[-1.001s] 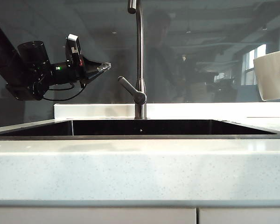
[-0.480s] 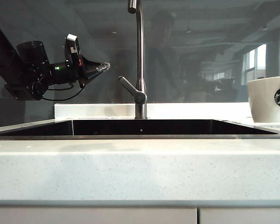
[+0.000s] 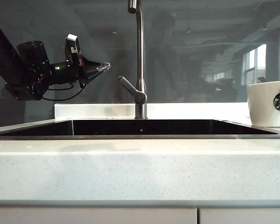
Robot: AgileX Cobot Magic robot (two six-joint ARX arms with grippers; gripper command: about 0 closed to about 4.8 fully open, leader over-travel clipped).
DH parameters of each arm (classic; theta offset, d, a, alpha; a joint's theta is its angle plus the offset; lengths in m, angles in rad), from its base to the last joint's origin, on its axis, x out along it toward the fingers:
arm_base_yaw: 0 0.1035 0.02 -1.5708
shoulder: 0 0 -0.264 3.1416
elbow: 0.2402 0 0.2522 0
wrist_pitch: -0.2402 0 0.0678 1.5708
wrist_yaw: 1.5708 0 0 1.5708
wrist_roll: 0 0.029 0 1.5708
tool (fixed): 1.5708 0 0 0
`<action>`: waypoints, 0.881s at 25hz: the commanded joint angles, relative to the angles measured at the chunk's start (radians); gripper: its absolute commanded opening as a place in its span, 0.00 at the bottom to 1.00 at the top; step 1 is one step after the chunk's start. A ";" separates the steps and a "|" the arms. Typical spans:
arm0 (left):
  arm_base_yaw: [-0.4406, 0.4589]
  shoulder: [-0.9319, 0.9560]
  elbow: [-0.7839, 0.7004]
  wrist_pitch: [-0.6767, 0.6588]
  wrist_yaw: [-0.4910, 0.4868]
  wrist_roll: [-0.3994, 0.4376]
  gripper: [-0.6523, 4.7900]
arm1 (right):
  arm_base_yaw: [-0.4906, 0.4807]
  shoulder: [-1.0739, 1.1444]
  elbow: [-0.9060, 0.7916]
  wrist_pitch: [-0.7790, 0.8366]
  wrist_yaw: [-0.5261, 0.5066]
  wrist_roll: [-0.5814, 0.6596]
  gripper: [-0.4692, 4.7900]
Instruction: Pick up the mug next to the sink, go to the faucet to get some water, pour the water into the sink, and finally put the mug back to its place.
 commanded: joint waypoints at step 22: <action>-0.001 -0.006 0.002 0.012 0.008 -0.002 0.11 | -0.002 0.002 0.005 -0.019 -0.022 0.024 0.29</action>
